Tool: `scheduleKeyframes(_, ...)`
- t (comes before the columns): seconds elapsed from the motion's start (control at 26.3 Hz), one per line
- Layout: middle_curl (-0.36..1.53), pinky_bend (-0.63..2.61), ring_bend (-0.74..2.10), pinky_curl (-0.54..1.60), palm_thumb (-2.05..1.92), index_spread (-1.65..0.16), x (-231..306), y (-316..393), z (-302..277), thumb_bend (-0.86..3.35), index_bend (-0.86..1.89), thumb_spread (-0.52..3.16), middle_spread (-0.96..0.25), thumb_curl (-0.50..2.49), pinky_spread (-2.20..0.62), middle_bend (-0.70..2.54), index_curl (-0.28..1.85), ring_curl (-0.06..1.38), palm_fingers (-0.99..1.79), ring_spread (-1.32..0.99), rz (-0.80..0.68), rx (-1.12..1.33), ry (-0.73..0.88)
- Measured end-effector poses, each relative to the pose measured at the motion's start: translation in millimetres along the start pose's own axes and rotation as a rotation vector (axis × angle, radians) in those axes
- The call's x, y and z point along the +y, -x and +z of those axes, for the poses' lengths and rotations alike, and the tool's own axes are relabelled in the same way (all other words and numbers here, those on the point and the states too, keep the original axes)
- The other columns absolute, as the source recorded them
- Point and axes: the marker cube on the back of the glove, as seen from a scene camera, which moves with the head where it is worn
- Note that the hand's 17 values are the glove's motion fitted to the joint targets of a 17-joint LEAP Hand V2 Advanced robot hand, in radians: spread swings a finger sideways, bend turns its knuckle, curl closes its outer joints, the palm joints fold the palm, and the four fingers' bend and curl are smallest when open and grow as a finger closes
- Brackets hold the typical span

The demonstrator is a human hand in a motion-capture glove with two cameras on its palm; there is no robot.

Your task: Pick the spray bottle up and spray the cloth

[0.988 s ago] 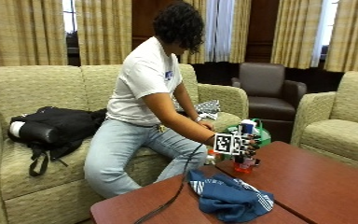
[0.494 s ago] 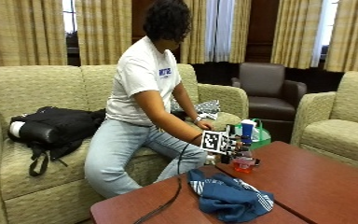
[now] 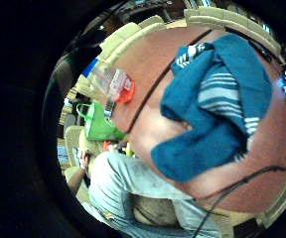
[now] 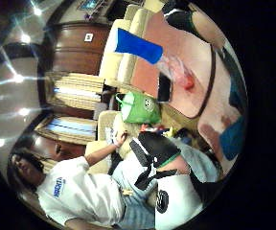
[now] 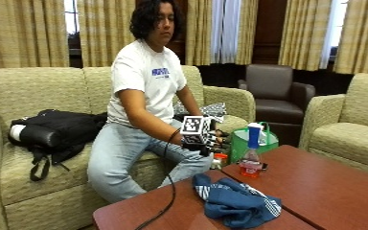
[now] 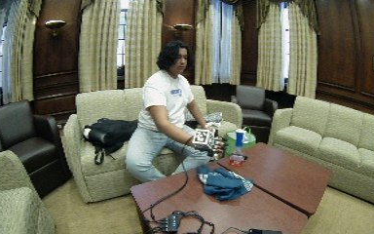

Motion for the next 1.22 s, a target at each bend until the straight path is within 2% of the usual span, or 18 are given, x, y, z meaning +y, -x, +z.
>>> scheduleKeyframes(0.3,0.36,0.21,0.33,0.34,0.55,-0.43,49,-14,-45,-0.04,0.16,0.92,-0.19,0.39,0.05,0.18,0.32,0.32,0.56,-0.25,-0.052,0.207,0.061)
scheduleKeyframes(0.61,0.35,0.2,0.3,0.34,0.55,-0.43,107,-7,-51,-0.03,0.16,0.93,-0.19,0.37,0.06,0.18,0.32,0.32,0.56,-0.24,-0.095,0.351,0.097)
scheduleKeyframes(0.95,0.34,0.19,0.29,0.34,0.54,-0.43,141,-18,-73,-0.03,0.16,0.95,-0.18,0.35,0.07,0.18,0.32,0.32,0.57,-0.24,-0.141,0.489,0.083)
scheduleKeyframes(1.22,0.34,0.19,0.28,0.34,0.54,-0.43,153,-30,-82,-0.03,0.16,0.95,-0.18,0.34,0.08,0.18,0.32,0.32,0.56,-0.23,-0.128,0.491,0.08)
